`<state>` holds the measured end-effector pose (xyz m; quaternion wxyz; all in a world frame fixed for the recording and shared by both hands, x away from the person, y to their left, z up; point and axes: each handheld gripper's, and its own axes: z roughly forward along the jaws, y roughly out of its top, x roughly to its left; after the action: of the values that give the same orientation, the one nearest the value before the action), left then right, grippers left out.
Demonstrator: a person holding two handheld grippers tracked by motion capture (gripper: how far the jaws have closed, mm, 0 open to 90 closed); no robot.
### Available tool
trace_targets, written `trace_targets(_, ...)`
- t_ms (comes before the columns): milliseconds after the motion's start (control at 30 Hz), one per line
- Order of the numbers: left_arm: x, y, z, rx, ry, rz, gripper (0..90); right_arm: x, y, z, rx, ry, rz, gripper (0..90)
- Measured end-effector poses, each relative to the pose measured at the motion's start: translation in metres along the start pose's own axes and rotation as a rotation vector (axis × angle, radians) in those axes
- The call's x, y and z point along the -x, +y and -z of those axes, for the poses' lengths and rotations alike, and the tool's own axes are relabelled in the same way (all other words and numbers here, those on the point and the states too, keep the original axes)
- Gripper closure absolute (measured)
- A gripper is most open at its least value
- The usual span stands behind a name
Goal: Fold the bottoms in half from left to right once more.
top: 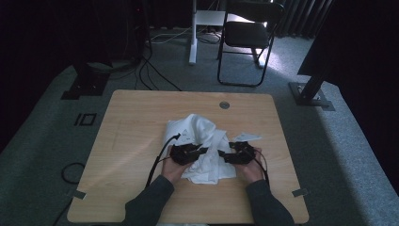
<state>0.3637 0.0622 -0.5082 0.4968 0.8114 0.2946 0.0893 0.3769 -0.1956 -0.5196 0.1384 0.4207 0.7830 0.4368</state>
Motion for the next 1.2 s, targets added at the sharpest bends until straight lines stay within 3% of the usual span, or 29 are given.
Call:
trace_targets(33, 0.001, -0.010, -0.017, -0.062, -0.003, -0.010, 81.6, 0.004, 0.002, 0.006, 0.023, 0.006, -0.021, 33.5)
trace_targets(67, 0.001, -0.010, -0.017, -0.062, -0.003, -0.010, 81.5, 0.004, 0.002, 0.006, 0.023, 0.006, -0.021, 33.5)
trace_targets(133, 0.003, -0.016, -0.027, -0.094, -0.008, -0.019, 80.7, 0.006, 0.009, 0.019, 0.072, 0.017, -0.016, 31.1)
trace_targets(333, 0.002, -0.015, -0.024, -0.081, -0.041, -0.004, 75.2, -0.012, 0.026, 0.025, 0.140, 0.076, 0.058, 30.3)
trace_targets(400, 0.004, -0.013, -0.022, -0.084, -0.055, -0.002, 68.9, -0.016, 0.035, 0.018, 0.128, 0.042, 0.054, 42.7)
trace_targets(467, 0.008, -0.008, -0.014, -0.069, -0.054, -0.011, 60.2, -0.015, 0.043, 0.009, 0.092, 0.000, 0.058, 69.2)
trace_targets(500, 0.008, -0.008, -0.014, -0.069, -0.054, -0.011, 57.0, -0.015, 0.043, 0.009, 0.092, 0.000, 0.058, 69.2)
trace_targets(533, 0.010, -0.005, -0.008, -0.053, -0.049, -0.021, 53.8, -0.011, 0.047, 0.002, 0.085, 0.005, 0.040, 80.1)
trace_targets(567, 0.012, 0.000, 0.000, -0.034, -0.043, -0.033, 52.0, -0.009, 0.047, 0.000, 0.083, 0.000, 0.031, 82.9)
trace_targets(600, 0.012, 0.010, 0.019, 0.017, -0.029, -0.048, 51.6, -0.007, 0.048, -0.002, 0.078, -0.002, 0.021, 83.9)
trace_targets(633, 0.012, 0.010, 0.019, 0.017, -0.029, -0.048, 50.3, -0.007, 0.048, -0.002, 0.078, -0.002, 0.021, 83.9)
trace_targets(667, 0.006, 0.020, 0.041, 0.092, -0.012, -0.037, 49.3, -0.002, 0.047, -0.003, 0.075, -0.005, 0.008, 84.9)
trace_targets(700, 0.006, 0.020, 0.041, 0.092, -0.012, -0.037, 49.4, -0.002, 0.047, -0.003, 0.075, -0.005, 0.008, 84.9)
trace_targets(733, 0.001, 0.024, 0.051, 0.130, 0.001, -0.021, 49.4, 0.002, 0.046, -0.003, 0.067, -0.010, -0.002, 85.4)
trace_targets(767, -0.011, 0.030, 0.066, 0.165, 0.065, 0.002, 49.7, 0.004, 0.044, -0.004, 0.064, -0.009, -0.009, 85.4)
trace_targets(800, -0.011, 0.030, 0.066, 0.165, 0.065, 0.002, 52.0, 0.007, 0.043, -0.004, 0.061, -0.008, -0.020, 85.4)
trace_targets(833, -0.018, 0.031, 0.069, 0.147, 0.112, 0.014, 52.0, 0.007, 0.043, -0.004, 0.061, -0.008, -0.020, 85.4)
trace_targets(867, -0.033, 0.030, 0.065, 0.085, 0.172, 0.036, 56.8, 0.010, 0.042, -0.005, 0.058, -0.006, -0.038, 85.1)
trace_targets(900, -0.033, 0.030, 0.065, 0.085, 0.172, 0.036, 57.6, 0.012, 0.041, -0.005, 0.059, -0.002, -0.043, 84.3)
trace_targets(933, -0.045, 0.023, 0.052, 0.008, 0.190, 0.048, 58.2, 0.013, 0.041, -0.005, 0.060, -0.001, -0.052, 83.0)
trace_targets(967, -0.045, 0.023, 0.052, 0.008, 0.190, 0.048, 59.4, 0.013, 0.041, -0.004, 0.063, -0.003, -0.055, 80.6)
trace_targets(1000, -0.050, 0.017, 0.044, -0.030, 0.190, 0.056, 59.4, 0.013, 0.041, -0.004, 0.063, -0.003, -0.055, 80.6)
trace_targets(1067, -0.055, 0.003, 0.024, -0.085, 0.139, 0.075, 62.5, 0.015, 0.041, 0.003, 0.070, -0.035, -0.060, 69.0)
trace_targets(1100, -0.055, 0.003, 0.024, -0.085, 0.139, 0.075, 62.3, 0.017, 0.041, 0.006, 0.076, -0.047, -0.064, 64.2)
trace_targets(1133, -0.054, -0.001, 0.018, -0.108, 0.133, 0.067, 62.3, 0.017, 0.041, 0.006, 0.076, -0.047, -0.064, 64.2)
trace_targets(1200, -0.052, -0.007, 0.006, -0.152, 0.144, 0.045, 62.2, 0.022, 0.038, 0.022, 0.099, -0.075, -0.078, 53.8)
